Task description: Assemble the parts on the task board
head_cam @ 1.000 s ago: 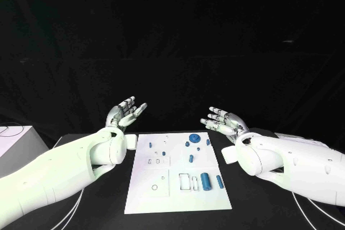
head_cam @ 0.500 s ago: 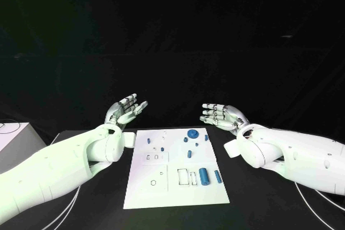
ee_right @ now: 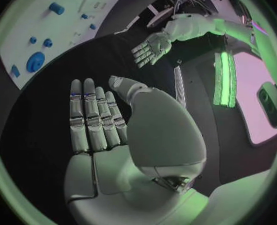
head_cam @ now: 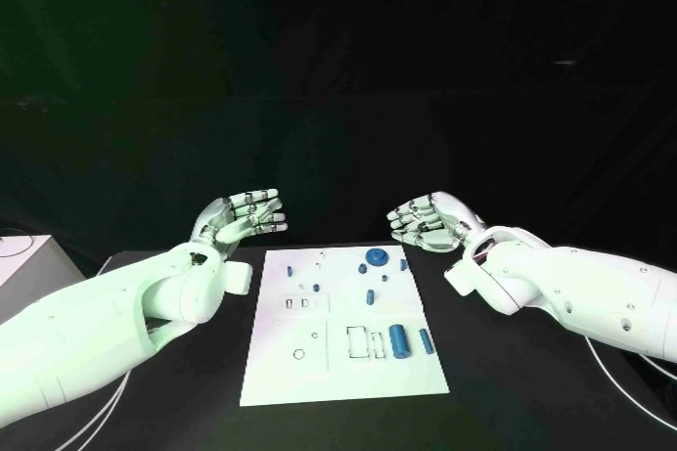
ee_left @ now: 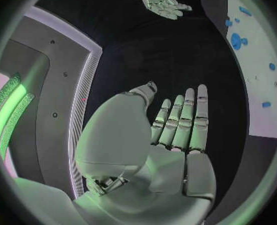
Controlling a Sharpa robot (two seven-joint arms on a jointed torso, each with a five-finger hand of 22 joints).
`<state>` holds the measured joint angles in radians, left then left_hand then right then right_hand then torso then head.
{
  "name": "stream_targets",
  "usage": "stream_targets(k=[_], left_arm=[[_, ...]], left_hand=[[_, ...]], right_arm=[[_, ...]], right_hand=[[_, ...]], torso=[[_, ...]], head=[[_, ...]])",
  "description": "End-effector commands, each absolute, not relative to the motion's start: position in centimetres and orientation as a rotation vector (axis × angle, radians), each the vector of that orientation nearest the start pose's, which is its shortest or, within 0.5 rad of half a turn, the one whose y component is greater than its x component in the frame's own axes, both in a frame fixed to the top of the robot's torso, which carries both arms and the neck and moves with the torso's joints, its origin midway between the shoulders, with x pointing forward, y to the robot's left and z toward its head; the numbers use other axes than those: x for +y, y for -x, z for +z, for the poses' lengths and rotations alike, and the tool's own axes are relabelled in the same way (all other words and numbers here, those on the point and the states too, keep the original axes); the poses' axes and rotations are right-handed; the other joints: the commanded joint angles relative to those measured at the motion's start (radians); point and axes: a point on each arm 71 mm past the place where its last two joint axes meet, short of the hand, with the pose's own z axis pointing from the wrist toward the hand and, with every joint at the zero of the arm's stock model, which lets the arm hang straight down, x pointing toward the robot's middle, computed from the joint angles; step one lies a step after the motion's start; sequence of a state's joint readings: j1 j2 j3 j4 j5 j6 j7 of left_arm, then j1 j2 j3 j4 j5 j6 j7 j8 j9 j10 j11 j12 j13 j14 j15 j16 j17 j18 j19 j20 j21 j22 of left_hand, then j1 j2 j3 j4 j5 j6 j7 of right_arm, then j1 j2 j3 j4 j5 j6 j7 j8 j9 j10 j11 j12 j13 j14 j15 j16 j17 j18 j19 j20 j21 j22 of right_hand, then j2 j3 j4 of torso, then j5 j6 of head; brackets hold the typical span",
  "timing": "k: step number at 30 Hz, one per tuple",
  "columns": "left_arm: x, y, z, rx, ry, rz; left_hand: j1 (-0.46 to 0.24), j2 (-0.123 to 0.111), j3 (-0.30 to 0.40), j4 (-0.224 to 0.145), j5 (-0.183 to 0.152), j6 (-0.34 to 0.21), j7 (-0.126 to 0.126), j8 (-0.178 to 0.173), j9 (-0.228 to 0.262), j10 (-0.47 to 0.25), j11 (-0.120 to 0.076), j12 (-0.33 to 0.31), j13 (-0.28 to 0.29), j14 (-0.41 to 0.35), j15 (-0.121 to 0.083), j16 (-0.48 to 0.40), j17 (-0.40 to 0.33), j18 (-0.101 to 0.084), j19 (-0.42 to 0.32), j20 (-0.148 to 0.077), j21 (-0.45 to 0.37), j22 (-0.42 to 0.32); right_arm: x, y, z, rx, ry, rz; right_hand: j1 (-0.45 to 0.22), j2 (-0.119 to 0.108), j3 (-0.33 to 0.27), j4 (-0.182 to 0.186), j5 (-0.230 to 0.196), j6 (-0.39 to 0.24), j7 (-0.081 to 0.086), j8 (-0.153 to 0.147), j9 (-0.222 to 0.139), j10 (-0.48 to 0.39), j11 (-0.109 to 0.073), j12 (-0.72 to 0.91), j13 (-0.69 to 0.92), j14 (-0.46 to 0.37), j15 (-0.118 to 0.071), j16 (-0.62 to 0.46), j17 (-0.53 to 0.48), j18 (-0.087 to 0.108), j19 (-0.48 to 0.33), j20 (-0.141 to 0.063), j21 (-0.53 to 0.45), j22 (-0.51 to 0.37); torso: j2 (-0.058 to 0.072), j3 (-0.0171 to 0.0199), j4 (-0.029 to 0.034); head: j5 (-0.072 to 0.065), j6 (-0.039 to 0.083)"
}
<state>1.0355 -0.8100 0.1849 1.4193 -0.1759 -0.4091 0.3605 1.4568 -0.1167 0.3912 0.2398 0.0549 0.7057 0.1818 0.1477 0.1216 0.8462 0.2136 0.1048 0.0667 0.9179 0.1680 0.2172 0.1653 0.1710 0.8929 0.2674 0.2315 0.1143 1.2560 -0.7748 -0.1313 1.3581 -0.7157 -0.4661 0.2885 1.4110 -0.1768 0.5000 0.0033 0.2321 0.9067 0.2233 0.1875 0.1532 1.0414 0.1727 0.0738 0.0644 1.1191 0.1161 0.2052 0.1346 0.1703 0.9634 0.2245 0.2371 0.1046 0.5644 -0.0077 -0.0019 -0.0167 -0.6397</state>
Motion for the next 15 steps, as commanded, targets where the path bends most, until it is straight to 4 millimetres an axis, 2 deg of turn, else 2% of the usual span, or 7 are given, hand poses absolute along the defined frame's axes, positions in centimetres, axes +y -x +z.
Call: stream_targets(k=[1,5,7,9,10,12,15], left_arm=[[22.9,-50.1,-18.2,1.381,1.022,-1.488],[22.7,-49.1,-17.8,1.447,1.003,-1.552],[22.4,-48.5,-17.4,1.476,0.998,-1.601],[22.2,-48.1,-17.1,1.494,0.989,-1.636],[22.2,-47.9,-17.0,1.504,0.985,-1.651],[22.0,-47.5,-16.8,1.523,0.976,-1.675],[21.8,-47.0,-16.4,1.544,0.958,-1.701]], left_hand=[[-0.013,-0.005,0.024,-0.013,0.001,0.116,0.049,0.037,0.021,0.092,-0.030,0.021,0.006,0.110,-0.037,0.058,0.049,0.014,0.086,-0.035,0.057,0.022],[-0.043,-0.022,0.046,-0.017,-0.001,0.182,0.037,0.070,0.036,0.193,-0.056,0.031,0.012,0.200,-0.074,0.162,0.137,0.011,0.158,-0.076,0.139,0.063],[-0.051,-0.026,0.048,-0.019,-0.001,0.186,0.033,0.076,0.042,0.212,-0.061,0.024,0.012,0.201,-0.080,0.207,0.178,0.010,0.162,-0.084,0.168,0.080],[-0.054,-0.027,0.053,-0.025,0.000,0.186,0.030,0.079,0.047,0.226,-0.065,0.017,0.012,0.196,-0.086,0.260,0.222,0.009,0.164,-0.091,0.203,0.101],[-0.054,-0.028,0.054,-0.026,-0.001,0.186,0.029,0.080,0.048,0.229,-0.066,0.015,0.012,0.192,-0.086,0.273,0.234,0.009,0.162,-0.093,0.212,0.107],[-0.058,-0.029,0.060,-0.031,0.000,0.187,0.024,0.084,0.053,0.245,-0.071,0.011,0.014,0.201,-0.095,0.342,0.283,0.009,0.170,-0.100,0.260,0.136],[-0.062,-0.034,0.068,-0.034,-0.001,0.187,0.023,0.089,0.060,0.257,-0.075,0.008,0.016,0.191,-0.101,0.430,0.348,0.008,0.174,-0.111,0.331,0.181]], right_arm=[[-21.3,-51.6,-17.8,1.525,-0.106,0.944],[-21.2,-52.1,-17.3,1.538,-0.001,0.880],[-21.1,-52.3,-17.1,1.551,0.059,0.834],[-21.0,-52.6,-17.0,1.569,0.110,0.787],[-20.9,-52.8,-17.0,1.578,0.135,0.762],[-20.8,-53.0,-16.9,1.591,0.181,0.712],[-20.6,-53.3,-16.9,1.598,0.222,0.649]], right_hand=[[-0.001,-0.013,-0.006,-0.011,-0.005,0.019,-0.005,0.003,0.000,0.029,-0.013,-0.008,-0.001,0.057,-0.020,0.017,0.013,0.012,0.046,-0.024,0.035,0.016],[0.001,-0.010,-0.028,-0.022,-0.002,0.042,-0.015,-0.003,-0.005,0.059,-0.029,-0.012,-0.002,0.144,-0.049,0.042,0.041,0.009,0.099,-0.061,0.109,0.058],[0.000,-0.008,-0.051,-0.027,-0.001,0.061,-0.025,-0.009,-0.010,0.088,-0.043,-0.011,-0.001,0.247,-0.077,0.085,0.081,0.010,0.157,-0.099,0.200,0.112],[-0.009,-0.009,-0.062,-0.024,-0.001,0.072,-0.030,-0.015,-0.013,0.106,-0.053,-0.009,0.000,0.314,-0.091,0.128,0.118,0.011,0.188,-0.117,0.263,0.152],[-0.012,-0.010,-0.064,-0.022,-0.001,0.083,-0.036,-0.016,-0.014,0.128,-0.061,-0.007,0.002,0.360,-0.101,0.172,0.147,0.012,0.216,-0.128,0.304,0.177],[-0.024,-0.021,-0.046,-0.014,0.009,0.097,-0.044,-0.023,-0.017,0.169,-0.074,-0.011,0.004,0.381,-0.113,0.289,0.223,0.010,0.243,-0.143,0.369,0.221],[-0.040,-0.043,0.000,0.002,0.011,0.113,-0.054,-0.030,-0.012,0.188,-0.081,-0.012,0.005,0.378,-0.121,0.474,0.339,0.010,0.271,-0.145,0.445,0.279]], torso=[[0.023,-0.0012,0.0064],[0.043,-0.0010,0.0168],[0.056,0.0013,0.0230],[0.063,0.0042,0.0276],[0.072,0.0077,0.0332],[0.082,0.0090,0.0380],[0.095,0.0064,0.0444]], head=[[-0.009,0.004],[-0.018,0.012],[-0.018,0.014],[-0.020,0.017],[-0.022,0.023],[-0.029,0.029],[-0.036,0.031]])
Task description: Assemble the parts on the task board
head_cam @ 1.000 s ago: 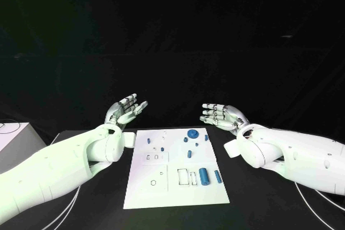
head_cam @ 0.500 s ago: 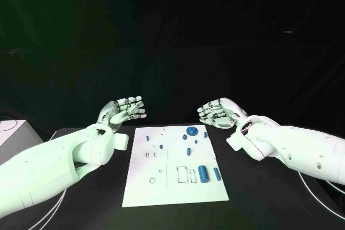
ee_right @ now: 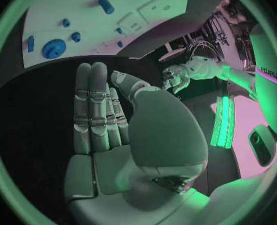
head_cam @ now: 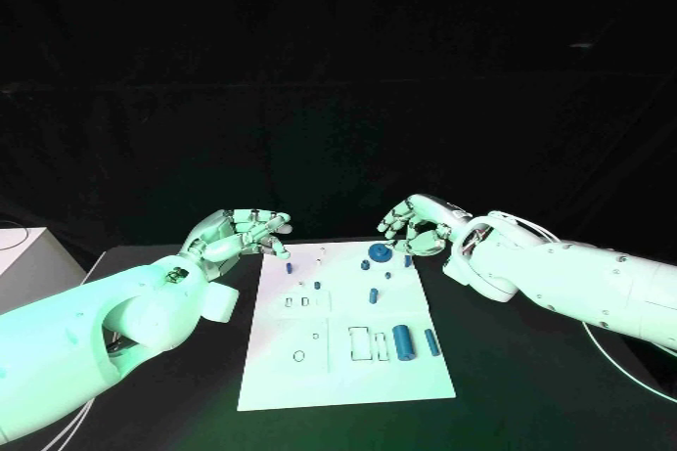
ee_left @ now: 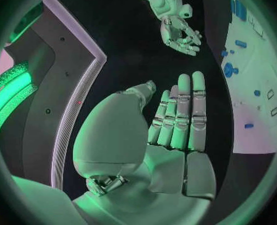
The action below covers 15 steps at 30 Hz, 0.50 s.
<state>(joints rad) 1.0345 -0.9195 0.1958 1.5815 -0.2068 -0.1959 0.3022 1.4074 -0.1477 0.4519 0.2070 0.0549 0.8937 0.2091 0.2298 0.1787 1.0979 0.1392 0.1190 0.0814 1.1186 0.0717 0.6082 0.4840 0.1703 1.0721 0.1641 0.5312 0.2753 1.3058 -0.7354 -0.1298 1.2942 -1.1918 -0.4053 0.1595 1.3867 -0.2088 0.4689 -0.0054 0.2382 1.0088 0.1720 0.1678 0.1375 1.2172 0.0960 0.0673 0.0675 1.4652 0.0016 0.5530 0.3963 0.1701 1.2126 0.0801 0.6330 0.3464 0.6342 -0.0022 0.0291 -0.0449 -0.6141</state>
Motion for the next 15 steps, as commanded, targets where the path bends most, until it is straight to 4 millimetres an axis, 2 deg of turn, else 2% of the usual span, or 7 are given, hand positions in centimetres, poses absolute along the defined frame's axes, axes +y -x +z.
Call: stream_targets(k=[1,2,3,4,6,8,15], left_arm=[[21.7,-46.9,-16.2,1.549,0.951,-1.710],[21.6,-46.7,-16.0,1.552,0.944,-1.719],[21.6,-46.6,-15.8,1.554,0.938,-1.727],[21.5,-46.5,-15.7,1.555,0.933,-1.733],[21.4,-46.3,-15.4,1.556,0.924,-1.743],[21.4,-46.2,-15.1,1.558,0.913,-1.747],[21.3,-45.8,-14.2,1.571,0.835,-1.740]], left_hand=[[-0.015,-0.003,0.011,-0.001,0.000,-0.002,-0.005,0.009,0.005,0.007,-0.001,-0.008,0.001,-0.012,-0.006,0.062,0.045,0.009,-0.005,-0.010,0.054,0.034],[-0.017,-0.005,0.014,-0.002,0.000,-0.004,-0.006,0.010,0.008,0.008,-0.002,-0.010,0.002,-0.011,-0.008,0.091,0.067,0.010,0.004,-0.013,0.089,0.055],[-0.018,-0.006,0.017,-0.002,-0.001,-0.005,-0.006,0.012,0.010,0.009,-0.004,-0.012,0.002,-0.012,-0.011,0.111,0.081,0.010,0.007,-0.015,0.113,0.070],[-0.020,-0.008,0.022,-0.002,0.000,-0.007,-0.007,0.013,0.013,0.010,-0.004,-0.014,0.002,-0.018,-0.012,0.132,0.098,0.010,0.005,-0.017,0.146,0.091],[-0.023,-0.008,0.028,-0.002,0.000,-0.007,-0.009,0.017,0.017,0.014,-0.006,-0.014,0.004,-0.018,-0.013,0.164,0.120,0.011,0.004,-0.019,0.191,0.120],[-0.025,-0.011,0.034,-0.003,-0.001,-0.009,-0.010,0.020,0.021,0.023,-0.009,-0.010,0.007,-0.017,-0.016,0.198,0.141,0.011,-0.004,-0.020,0.234,0.148],[-0.029,-0.015,0.040,-0.005,-0.001,-0.006,-0.011,0.028,0.029,0.030,-0.010,-0.006,0.011,-0.024,-0.017,0.231,0.162,0.011,-0.029,-0.019,0.283,0.181]], right_arm=[[-20.6,-53.4,-16.9,1.598,0.234,0.624],[-20.6,-53.6,-16.9,1.598,0.243,0.601],[-20.5,-53.7,-16.9,1.598,0.250,0.580],[-20.5,-53.9,-16.9,1.597,0.254,0.560],[-20.4,-54.1,-17.0,1.596,0.260,0.529],[-20.3,-54.4,-17.0,1.593,0.263,0.503],[-19.6,-54.9,-17.0,1.585,0.271,0.441]], right_hand=[[-0.021,-0.019,0.046,0.017,0.004,0.014,-0.005,-0.012,0.008,0.020,-0.007,-0.006,0.004,0.020,-0.009,0.186,0.114,0.008,0.028,0.002,0.078,0.068],[-0.027,-0.025,0.056,0.023,0.002,0.013,-0.003,-0.014,0.011,0.020,-0.008,-0.005,0.004,0.024,-0.008,0.266,0.178,-0.008,0.064,0.003,0.169,0.181],[-0.032,-0.030,0.069,0.031,0.002,0.013,0.000,-0.016,0.016,0.019,-0.008,-0.004,0.005,0.022,-0.007,0.377,0.283,-0.018,0.089,0.006,0.236,0.265],[-0.033,-0.032,0.071,0.031,0.001,0.013,-0.002,-0.016,0.017,0.018,-0.007,-0.004,0.005,0.020,-0.005,0.390,0.295,-0.018,0.090,0.005,0.244,0.275],[-0.039,-0.042,0.080,0.038,0.000,0.010,0.000,-0.018,0.022,0.001,-0.004,-0.007,0.003,0.033,-0.002,0.534,0.449,-0.039,0.132,0.009,0.352,0.414],[-0.044,-0.049,0.084,0.043,-0.002,0.008,0.004,-0.019,0.027,-0.025,0.001,-0.006,0.001,0.042,0.001,0.629,0.554,-0.052,0.160,0.015,0.417,0.497],[-0.047,-0.060,0.080,0.050,-0.012,0.002,0.005,-0.020,0.038,-0.079,0.011,-0.007,0.003,0.032,0.010,0.723,0.641,-0.061,0.178,0.024,0.484,0.582]], torso=[[0.031,-0.0013,0.0168],[0.035,-0.0026,0.0190],[0.039,-0.0037,0.0208],[0.043,-0.0051,0.0234],[0.048,-0.0068,0.0262],[0.056,-0.0089,0.0301],[0.079,-0.0140,0.0377]], head=[[-0.010,0.005],[-0.012,0.004],[-0.013,0.004],[-0.015,0.005],[-0.017,0.006],[-0.019,0.007],[-0.030,0.011]])
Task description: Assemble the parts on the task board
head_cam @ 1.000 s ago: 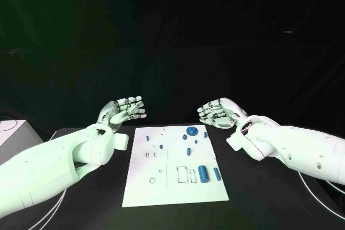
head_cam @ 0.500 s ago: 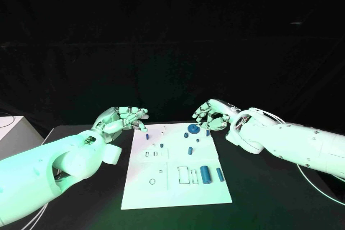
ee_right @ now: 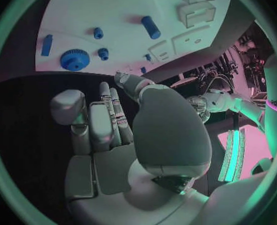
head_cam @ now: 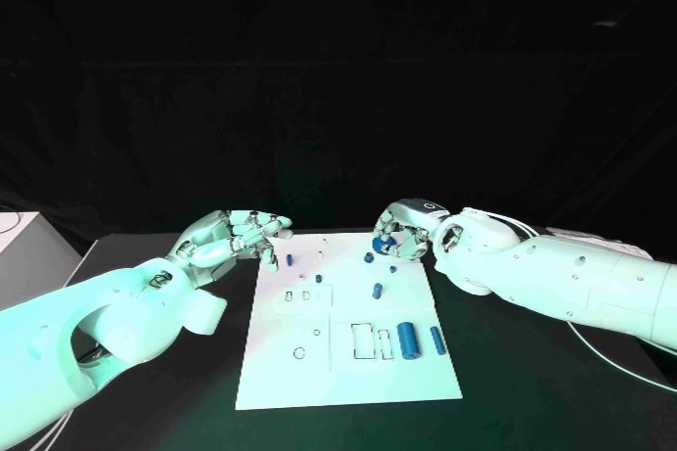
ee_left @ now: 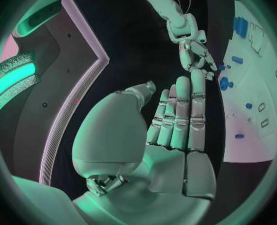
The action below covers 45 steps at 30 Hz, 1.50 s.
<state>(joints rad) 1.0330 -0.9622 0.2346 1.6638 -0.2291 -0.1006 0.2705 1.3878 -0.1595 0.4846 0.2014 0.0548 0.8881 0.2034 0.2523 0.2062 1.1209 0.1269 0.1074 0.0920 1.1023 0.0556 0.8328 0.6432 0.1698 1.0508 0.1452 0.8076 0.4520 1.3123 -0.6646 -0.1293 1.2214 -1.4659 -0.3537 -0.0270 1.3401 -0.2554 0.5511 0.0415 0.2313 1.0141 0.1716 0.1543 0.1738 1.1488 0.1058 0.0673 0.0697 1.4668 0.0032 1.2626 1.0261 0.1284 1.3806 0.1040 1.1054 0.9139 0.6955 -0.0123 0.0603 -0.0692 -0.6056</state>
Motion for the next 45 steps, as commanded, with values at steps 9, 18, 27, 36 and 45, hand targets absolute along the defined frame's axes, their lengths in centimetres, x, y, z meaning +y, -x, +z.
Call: stream_targets(k=[9,18,27,36,45], left_arm=[[21.2,-45.5,-13.5,1.575,0.805,-1.747],[21.3,-45.4,-13.2,1.566,0.809,-1.745],[21.6,-45.6,-13.2,1.561,0.819,-1.734],[22.3,-45.9,-13.3,1.551,0.837,-1.713],[22.5,-46.0,-13.3,1.553,0.841,-1.705]], left_hand=[[-0.011,-0.007,0.012,-0.003,-0.001,-0.002,-0.007,0.012,0.008,0.017,-0.001,0.017,0.010,-0.002,-0.003,0.047,0.023,0.013,-0.025,-0.001,0.059,0.039],[-0.012,-0.010,0.012,-0.004,-0.001,-0.007,-0.005,0.012,0.009,0.012,0.001,0.017,0.011,-0.006,-0.002,0.052,0.026,0.013,-0.031,-0.001,0.070,0.046],[-0.014,-0.011,0.015,-0.005,-0.001,-0.016,-0.001,0.011,0.010,0.001,0.005,0.017,0.013,-0.026,0.002,0.050,0.025,0.012,-0.050,0.003,0.082,0.056],[-0.014,-0.013,0.017,-0.007,-0.001,-0.022,0.002,0.011,0.011,-0.007,0.008,0.018,0.015,-0.045,0.006,0.040,0.020,0.012,-0.070,0.007,0.084,0.059],[-0.014,-0.013,0.017,-0.007,-0.001,-0.023,0.002,0.011,0.011,-0.008,0.009,0.018,0.015,-0.047,0.006,0.038,0.019,0.012,-0.072,0.008,0.083,0.059]], right_arm=[[-19.0,-55.4,-17.1,1.609,0.284,0.392],[-18.5,-55.8,-17.2,1.620,0.290,0.369],[-18.2,-56.0,-17.4,1.633,0.302,0.357],[-17.9,-56.3,-17.5,1.646,0.306,0.346],[-17.7,-56.3,-17.6,1.650,0.305,0.340]], right_hand=[[-0.004,-0.011,-0.026,0.014,-0.019,-0.015,0.000,-0.011,0.008,-0.027,0.000,-0.001,0.008,0.028,0.010,0.052,0.045,-0.029,0.031,0.004,0.069,0.091],[-0.010,-0.012,-0.039,0.022,-0.027,-0.018,-0.005,-0.012,0.011,-0.023,-0.004,-0.002,0.013,0.026,0.007,0.062,0.050,-0.031,0.036,0.002,0.082,0.106],[-0.010,-0.009,-0.040,0.024,-0.027,-0.017,-0.005,-0.011,0.012,-0.023,-0.004,-0.002,0.014,0.026,0.007,0.064,0.052,-0.031,0.036,0.002,0.083,0.107],[-0.010,-0.001,-0.041,0.032,-0.026,-0.017,-0.004,-0.010,0.015,-0.017,-0.004,-0.001,0.018,0.024,0.007,0.068,0.050,-0.033,0.041,0.002,0.097,0.125],[-0.010,0.008,-0.038,0.041,-0.022,-0.007,-0.002,-0.004,0.021,0.000,-0.005,0.003,0.025,0.023,0.006,0.075,0.052,-0.035,0.043,0.001,0.106,0.138]], torso=[[0.035,-0.0108,0.0169],[0.049,-0.0119,0.0237],[0.065,-0.0117,0.0254],[0.078,-0.0127,0.0273],[0.088,-0.0136,0.0283]], head=[[-0.013,0.010],[-0.020,0.019],[-0.024,0.029],[-0.027,0.038],[-0.024,0.039]])
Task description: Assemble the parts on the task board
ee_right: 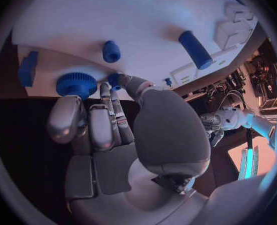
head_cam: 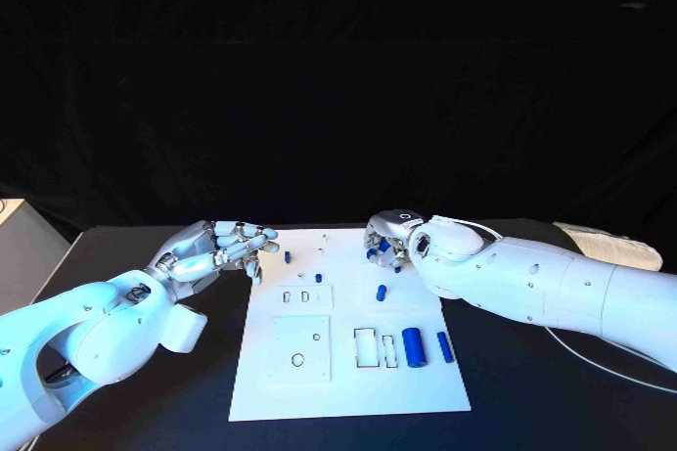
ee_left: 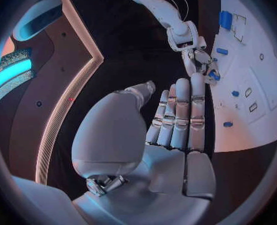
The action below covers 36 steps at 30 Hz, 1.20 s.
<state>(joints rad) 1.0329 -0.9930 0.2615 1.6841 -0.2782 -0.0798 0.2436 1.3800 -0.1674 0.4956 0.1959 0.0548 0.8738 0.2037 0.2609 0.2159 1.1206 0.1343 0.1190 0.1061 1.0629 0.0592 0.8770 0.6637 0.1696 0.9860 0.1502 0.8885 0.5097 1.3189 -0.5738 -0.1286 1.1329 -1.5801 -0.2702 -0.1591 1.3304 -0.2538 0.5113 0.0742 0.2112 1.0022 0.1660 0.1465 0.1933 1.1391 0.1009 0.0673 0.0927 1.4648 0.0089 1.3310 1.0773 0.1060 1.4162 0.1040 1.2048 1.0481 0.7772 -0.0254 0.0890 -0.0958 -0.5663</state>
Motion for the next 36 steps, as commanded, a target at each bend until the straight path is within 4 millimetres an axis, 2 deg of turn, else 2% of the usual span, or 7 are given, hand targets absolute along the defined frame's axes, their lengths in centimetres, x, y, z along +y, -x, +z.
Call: stream_targets(k=[1,6,9,15,27,31,36], left_arm=[[22.5,-46.0,-13.3,1.554,0.841,-1.704],[22.6,-46.0,-13.3,1.556,0.841,-1.699],[22.6,-46.0,-13.4,1.557,0.842,-1.696],[22.7,-46.0,-13.4,1.562,0.843,-1.693],[22.8,-46.0,-13.5,1.569,0.844,-1.687],[22.8,-46.0,-13.5,1.572,0.842,-1.685],[22.7,-46.0,-13.5,1.576,0.839,-1.685]], left_hand=[[-0.006,-0.005,0.006,-0.001,-0.001,-0.008,0.002,0.002,0.001,-0.008,0.001,0.006,0.001,-0.008,0.003,-0.006,-0.002,0.012,-0.008,0.003,0.003,0.001],[-0.006,-0.005,0.006,-0.001,-0.001,-0.009,0.002,0.002,0.001,-0.009,0.002,0.006,0.001,-0.009,0.003,-0.007,-0.002,0.013,-0.009,0.003,0.003,0.001],[-0.006,-0.005,0.006,-0.001,-0.001,-0.009,0.002,0.002,0.001,-0.009,0.002,0.006,0.001,-0.009,0.003,-0.007,-0.002,0.013,-0.009,0.003,0.003,0.001],[-0.006,-0.005,0.006,-0.001,-0.001,-0.009,0.002,0.002,0.001,-0.009,0.002,0.006,0.001,-0.009,0.003,-0.007,-0.002,0.013,-0.010,0.003,0.003,0.001],[-0.005,-0.004,0.007,-0.002,-0.001,-0.012,0.004,0.001,0.001,-0.012,0.003,0.005,0.001,-0.011,0.004,-0.008,-0.003,0.013,-0.012,0.004,0.003,0.002],[-0.005,-0.004,0.007,-0.002,-0.001,-0.012,0.004,0.001,0.001,-0.012,0.003,0.005,0.001,-0.011,0.004,-0.008,-0.003,0.013,-0.012,0.004,0.003,0.002],[-0.004,-0.003,0.008,-0.003,-0.001,-0.013,0.005,0.001,0.001,-0.013,0.003,0.005,0.002,-0.011,0.004,-0.009,-0.004,0.013,-0.014,0.004,0.004,0.002]], right_arm=[[-17.7,-56.3,-17.6,1.648,0.305,0.339],[-17.5,-56.1,-17.4,1.632,0.304,0.347],[-17.4,-55.9,-17.2,1.611,0.299,0.357],[-17.2,-55.6,-16.6,1.538,0.274,0.384],[-16.3,-55.1,-15.3,1.406,0.192,0.407],[-15.5,-55.2,-15.0,1.373,0.174,0.415],[-14.5,-55.4,-14.7,1.339,0.165,0.424]], right_hand=[[0.002,0.008,0.005,0.009,0.001,0.008,0.004,0.006,0.004,0.013,0.000,0.003,0.003,0.024,0.001,0.008,0.001,-0.014,0.008,0.001,0.011,0.010],[0.008,0.015,0.020,0.014,0.015,0.027,0.000,0.019,0.014,0.042,-0.006,0.009,0.013,0.025,-0.003,0.018,0.006,-0.022,0.021,-0.001,0.049,0.062],[0.018,0.021,0.033,0.011,0.022,0.049,-0.010,0.035,0.027,0.065,-0.015,0.015,0.020,0.024,-0.009,0.023,0.006,-0.027,0.030,-0.005,0.075,0.100],[0.044,0.035,0.057,-0.010,0.010,0.080,-0.027,0.066,0.058,0.117,-0.034,0.031,0.039,0.023,-0.025,0.029,0.004,-0.039,0.046,-0.019,0.126,0.170],[0.050,0.034,0.065,-0.020,0.010,0.078,-0.028,0.069,0.067,0.117,-0.035,0.027,0.044,0.022,-0.026,0.030,0.003,-0.039,0.045,-0.022,0.129,0.174],[0.051,0.033,0.068,-0.023,0.013,0.075,-0.027,0.070,0.069,0.115,-0.034,0.024,0.044,0.022,-0.026,0.031,0.003,-0.039,0.044,-0.022,0.129,0.175],[0.051,0.031,0.072,-0.026,0.017,0.071,-0.025,0.069,0.072,0.112,-0.033,0.021,0.045,0.022,-0.025,0.032,0.003,-0.039,0.043,-0.021,0.130,0.177]], torso=[[0.008,-0.0001,-0.0010],[0.011,0.0004,-0.0019],[0.013,0.0006,-0.0011],[0.018,-0.0025,0.0020],[0.028,-0.0070,0.0018],[0.031,-0.0079,0.0047],[0.034,-0.0116,0.0090]], head=[[0.004,0.000],[0.006,0.001],[0.006,0.002],[0.005,0.006],[0.003,0.024],[0.000,0.029],[-0.004,0.033]])
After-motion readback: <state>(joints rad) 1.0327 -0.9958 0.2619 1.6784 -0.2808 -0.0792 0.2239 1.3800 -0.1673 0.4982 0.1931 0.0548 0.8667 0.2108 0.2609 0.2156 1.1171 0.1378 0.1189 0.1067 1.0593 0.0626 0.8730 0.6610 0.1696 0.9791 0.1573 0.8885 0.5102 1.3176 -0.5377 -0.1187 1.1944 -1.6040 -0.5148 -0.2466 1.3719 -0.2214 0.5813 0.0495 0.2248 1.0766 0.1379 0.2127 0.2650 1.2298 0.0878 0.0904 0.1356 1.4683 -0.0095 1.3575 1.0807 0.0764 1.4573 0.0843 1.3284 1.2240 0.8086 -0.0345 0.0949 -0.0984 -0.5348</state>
